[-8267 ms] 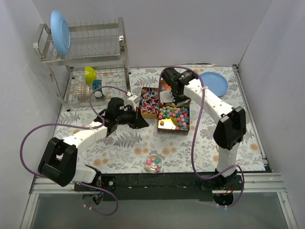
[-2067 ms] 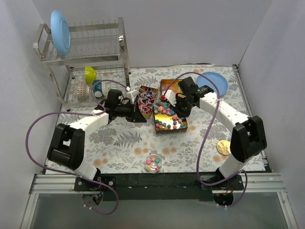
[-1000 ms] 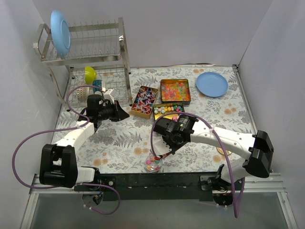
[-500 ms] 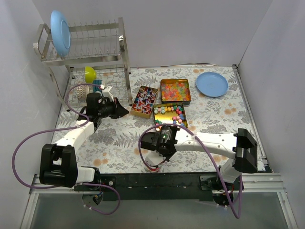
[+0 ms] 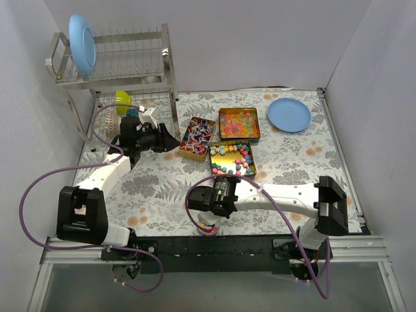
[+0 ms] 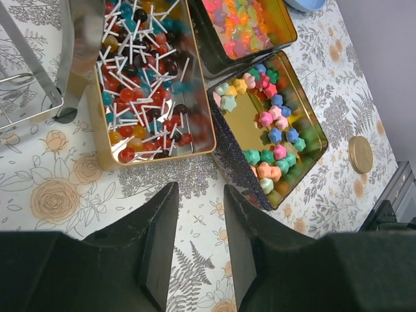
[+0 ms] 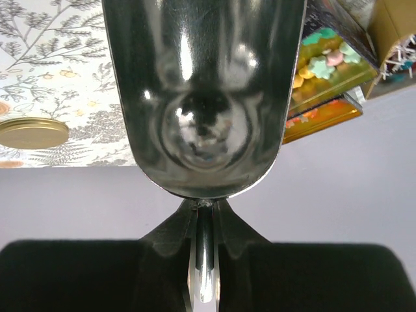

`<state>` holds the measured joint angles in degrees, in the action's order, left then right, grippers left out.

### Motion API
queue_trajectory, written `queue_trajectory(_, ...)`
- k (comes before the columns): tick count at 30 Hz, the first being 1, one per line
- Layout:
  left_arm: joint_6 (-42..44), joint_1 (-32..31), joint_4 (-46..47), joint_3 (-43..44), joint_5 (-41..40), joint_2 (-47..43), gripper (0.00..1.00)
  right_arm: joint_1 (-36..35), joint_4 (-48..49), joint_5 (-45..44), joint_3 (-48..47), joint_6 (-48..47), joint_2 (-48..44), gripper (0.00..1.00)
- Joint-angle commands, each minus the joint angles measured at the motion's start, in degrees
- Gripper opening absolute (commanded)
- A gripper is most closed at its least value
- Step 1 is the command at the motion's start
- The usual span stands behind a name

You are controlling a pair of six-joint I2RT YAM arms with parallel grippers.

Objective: Pack the candies
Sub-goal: Place the fake candies in the packing bottle, then move the storage box to the center of the board.

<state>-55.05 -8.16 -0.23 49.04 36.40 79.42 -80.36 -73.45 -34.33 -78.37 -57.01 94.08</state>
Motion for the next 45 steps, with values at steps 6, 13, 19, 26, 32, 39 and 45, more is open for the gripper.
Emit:
queue_trajectory(6, 1.8, -6.4, -3.1, 6.6, -6.4, 5.9, 0.34, 7.5, -1.5, -0.8, -8.1, 8.3, -3.6, 0.01)
queue_trajectory(13, 2.6, -9.6, -3.4, 11.3, -10.3, 12.9, 0.3, 30.2, -1.2, 15.2, -7.7, 16.6, -9.8, 0.01)
queue_trajectory(19, 3.1, -13.2, -4.4, 14.2, -10.9, 18.5, 0.28, 45.5, 3.0, 24.5, -7.6, 20.4, -9.5, 0.01)
queue_trajectory(26, 5.1, -18.6, -7.1, 15.8, -12.7, 22.7, 0.28, 53.0, 5.8, 26.9, -12.3, 21.1, -6.8, 0.01)
queue_trajectory(32, 6.3, -20.8, -8.6, 15.7, -13.6, 24.6, 0.29, 55.2, 5.5, 28.9, -16.8, 20.9, -3.4, 0.01)
queue_trajectory(39, 5.7, -25.1, -8.8, 14.6, -8.6, 24.7, 0.29, 55.8, 5.0, 30.5, -19.6, 20.5, 0.2, 0.01)
queue_trajectory(45, 2.4, -28.8, -8.8, 12.5, -5.9, 23.1, 0.31, 56.0, 4.4, 31.6, -21.3, 20.4, 2.4, 0.01)
